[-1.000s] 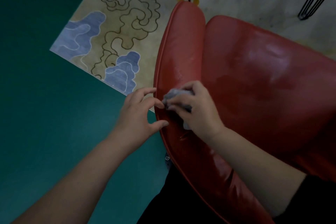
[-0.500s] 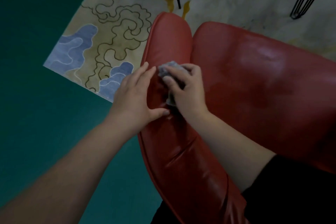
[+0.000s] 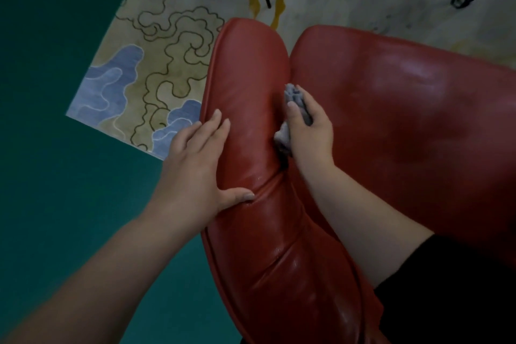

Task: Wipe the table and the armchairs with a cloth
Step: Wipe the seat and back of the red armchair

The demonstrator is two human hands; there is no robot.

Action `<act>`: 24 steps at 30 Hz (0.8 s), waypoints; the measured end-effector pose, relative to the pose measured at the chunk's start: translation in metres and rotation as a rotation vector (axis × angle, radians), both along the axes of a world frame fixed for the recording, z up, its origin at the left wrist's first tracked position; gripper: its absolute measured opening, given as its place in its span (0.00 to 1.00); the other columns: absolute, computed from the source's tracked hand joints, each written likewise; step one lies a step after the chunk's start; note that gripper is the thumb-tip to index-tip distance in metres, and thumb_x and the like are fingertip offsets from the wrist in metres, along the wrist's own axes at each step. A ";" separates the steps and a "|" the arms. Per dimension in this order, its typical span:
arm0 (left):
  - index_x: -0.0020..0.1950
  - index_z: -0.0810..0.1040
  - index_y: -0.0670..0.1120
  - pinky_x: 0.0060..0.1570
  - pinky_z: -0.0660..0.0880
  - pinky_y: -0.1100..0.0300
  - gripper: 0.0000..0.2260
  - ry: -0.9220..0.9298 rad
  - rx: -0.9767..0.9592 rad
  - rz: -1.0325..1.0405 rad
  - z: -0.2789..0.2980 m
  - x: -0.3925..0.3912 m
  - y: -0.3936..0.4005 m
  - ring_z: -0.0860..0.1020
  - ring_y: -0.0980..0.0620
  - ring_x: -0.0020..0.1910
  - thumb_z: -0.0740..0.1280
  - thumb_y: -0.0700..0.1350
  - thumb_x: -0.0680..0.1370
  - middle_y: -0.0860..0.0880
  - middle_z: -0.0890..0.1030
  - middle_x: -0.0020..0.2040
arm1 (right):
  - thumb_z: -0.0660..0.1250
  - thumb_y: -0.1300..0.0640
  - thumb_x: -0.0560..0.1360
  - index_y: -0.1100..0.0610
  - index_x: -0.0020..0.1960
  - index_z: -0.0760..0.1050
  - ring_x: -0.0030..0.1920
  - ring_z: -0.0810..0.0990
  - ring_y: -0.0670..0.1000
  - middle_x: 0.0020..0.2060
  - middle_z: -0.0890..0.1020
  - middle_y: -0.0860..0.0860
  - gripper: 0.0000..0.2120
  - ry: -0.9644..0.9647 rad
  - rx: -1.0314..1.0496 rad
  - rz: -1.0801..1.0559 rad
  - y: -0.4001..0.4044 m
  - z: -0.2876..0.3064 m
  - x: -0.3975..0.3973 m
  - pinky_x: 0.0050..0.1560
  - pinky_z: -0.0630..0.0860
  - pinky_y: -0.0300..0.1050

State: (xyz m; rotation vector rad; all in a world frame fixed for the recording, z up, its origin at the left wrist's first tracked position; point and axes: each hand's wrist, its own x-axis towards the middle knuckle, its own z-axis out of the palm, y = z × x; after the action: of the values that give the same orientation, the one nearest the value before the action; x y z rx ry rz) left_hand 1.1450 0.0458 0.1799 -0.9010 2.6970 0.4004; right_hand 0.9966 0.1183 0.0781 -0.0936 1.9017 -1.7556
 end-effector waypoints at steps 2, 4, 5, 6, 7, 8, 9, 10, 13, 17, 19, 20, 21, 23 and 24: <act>0.78 0.51 0.52 0.69 0.42 0.65 0.53 -0.010 -0.012 -0.011 -0.001 -0.001 -0.001 0.47 0.54 0.73 0.71 0.67 0.60 0.58 0.48 0.77 | 0.69 0.51 0.73 0.42 0.63 0.73 0.60 0.72 0.44 0.61 0.72 0.49 0.19 0.143 -0.024 0.103 -0.006 0.008 0.016 0.61 0.67 0.31; 0.78 0.51 0.52 0.69 0.43 0.65 0.53 -0.024 -0.017 -0.011 -0.002 -0.001 -0.002 0.48 0.53 0.74 0.71 0.67 0.60 0.59 0.48 0.77 | 0.67 0.46 0.73 0.34 0.63 0.71 0.63 0.65 0.46 0.62 0.66 0.45 0.19 0.250 0.049 0.231 -0.011 0.010 0.028 0.66 0.64 0.39; 0.78 0.52 0.52 0.69 0.43 0.64 0.53 -0.028 -0.017 -0.009 -0.003 -0.001 -0.002 0.48 0.53 0.74 0.71 0.67 0.60 0.59 0.48 0.77 | 0.66 0.47 0.75 0.35 0.63 0.71 0.63 0.62 0.46 0.62 0.64 0.44 0.18 0.254 0.082 0.242 -0.012 0.007 0.027 0.68 0.62 0.42; 0.78 0.52 0.52 0.69 0.43 0.64 0.53 -0.032 -0.017 -0.008 -0.003 -0.001 -0.002 0.48 0.53 0.74 0.71 0.67 0.59 0.59 0.48 0.77 | 0.65 0.49 0.76 0.37 0.64 0.72 0.62 0.61 0.46 0.62 0.64 0.45 0.17 0.241 0.097 0.234 -0.012 0.003 0.025 0.68 0.61 0.42; 0.78 0.52 0.52 0.69 0.44 0.64 0.53 -0.035 -0.021 -0.008 -0.003 -0.002 -0.002 0.49 0.53 0.74 0.71 0.67 0.59 0.59 0.48 0.77 | 0.64 0.51 0.77 0.38 0.64 0.72 0.62 0.61 0.46 0.62 0.64 0.45 0.17 0.228 0.098 0.225 -0.012 0.000 0.022 0.67 0.60 0.39; 0.78 0.53 0.52 0.69 0.43 0.64 0.53 -0.040 -0.027 -0.009 -0.003 -0.002 -0.001 0.49 0.53 0.74 0.71 0.67 0.59 0.59 0.48 0.77 | 0.64 0.52 0.77 0.38 0.64 0.72 0.61 0.61 0.46 0.61 0.64 0.45 0.17 0.220 0.096 0.225 -0.012 -0.002 0.021 0.65 0.58 0.34; 0.78 0.53 0.51 0.69 0.43 0.64 0.53 -0.048 -0.031 -0.011 -0.003 -0.003 -0.001 0.49 0.53 0.74 0.71 0.67 0.59 0.58 0.49 0.77 | 0.63 0.52 0.78 0.38 0.64 0.72 0.60 0.61 0.45 0.60 0.64 0.45 0.17 0.217 0.095 0.232 -0.013 -0.003 0.020 0.62 0.56 0.29; 0.78 0.53 0.51 0.69 0.44 0.64 0.53 -0.055 -0.034 -0.013 -0.003 -0.004 -0.001 0.50 0.52 0.74 0.71 0.67 0.59 0.58 0.49 0.77 | 0.63 0.52 0.78 0.37 0.64 0.72 0.60 0.61 0.45 0.59 0.64 0.44 0.17 0.209 0.089 0.237 -0.013 -0.003 0.020 0.60 0.55 0.27; 0.78 0.53 0.51 0.69 0.43 0.65 0.54 -0.065 -0.041 -0.011 -0.002 -0.005 0.000 0.50 0.53 0.73 0.71 0.68 0.58 0.57 0.50 0.77 | 0.64 0.54 0.78 0.36 0.63 0.71 0.62 0.64 0.48 0.59 0.64 0.46 0.18 0.130 0.030 0.224 -0.011 -0.007 0.017 0.67 0.62 0.35; 0.78 0.51 0.52 0.68 0.42 0.67 0.54 -0.076 -0.051 -0.019 -0.001 -0.007 0.002 0.48 0.55 0.72 0.70 0.69 0.58 0.59 0.48 0.77 | 0.63 0.55 0.79 0.37 0.63 0.70 0.51 0.76 0.47 0.56 0.66 0.49 0.18 -0.040 0.023 0.140 -0.005 -0.020 0.009 0.53 0.73 0.30; 0.78 0.51 0.52 0.68 0.43 0.65 0.54 -0.080 -0.058 -0.024 0.000 -0.008 0.002 0.48 0.55 0.72 0.70 0.68 0.59 0.59 0.48 0.77 | 0.62 0.58 0.79 0.46 0.66 0.73 0.33 0.75 0.44 0.56 0.69 0.55 0.17 -0.130 0.003 0.125 0.000 -0.029 0.008 0.36 0.74 0.30; 0.78 0.51 0.52 0.68 0.44 0.64 0.54 -0.082 -0.059 -0.025 0.000 -0.008 0.002 0.47 0.55 0.72 0.70 0.68 0.59 0.59 0.48 0.77 | 0.62 0.60 0.79 0.49 0.67 0.73 0.30 0.74 0.45 0.57 0.72 0.57 0.17 -0.164 -0.004 0.143 0.003 -0.036 0.009 0.33 0.74 0.33; 0.78 0.50 0.52 0.68 0.45 0.64 0.54 -0.085 -0.058 -0.026 0.000 -0.008 0.002 0.47 0.56 0.72 0.70 0.68 0.59 0.60 0.48 0.77 | 0.61 0.60 0.80 0.51 0.67 0.73 0.31 0.75 0.47 0.57 0.75 0.59 0.17 -0.205 -0.008 0.167 0.008 -0.040 0.010 0.34 0.75 0.36; 0.78 0.50 0.52 0.68 0.46 0.64 0.54 -0.086 -0.056 -0.022 -0.001 -0.008 0.002 0.47 0.56 0.72 0.69 0.69 0.59 0.60 0.47 0.77 | 0.60 0.61 0.80 0.50 0.66 0.73 0.32 0.76 0.49 0.51 0.81 0.58 0.16 -0.294 -0.001 0.185 0.016 -0.040 0.008 0.35 0.78 0.41; 0.78 0.51 0.52 0.68 0.46 0.64 0.54 -0.084 -0.057 -0.023 -0.001 -0.008 0.002 0.48 0.55 0.72 0.67 0.70 0.58 0.60 0.48 0.77 | 0.60 0.61 0.80 0.51 0.66 0.74 0.29 0.75 0.47 0.42 0.82 0.56 0.16 -0.311 0.004 0.171 0.018 -0.038 0.004 0.31 0.75 0.40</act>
State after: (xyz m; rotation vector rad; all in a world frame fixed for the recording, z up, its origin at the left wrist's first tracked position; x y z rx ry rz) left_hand 1.1370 0.0477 0.1788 -0.8813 2.6511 0.2756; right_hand 1.0009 0.1367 0.0397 0.0172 1.6239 -1.5521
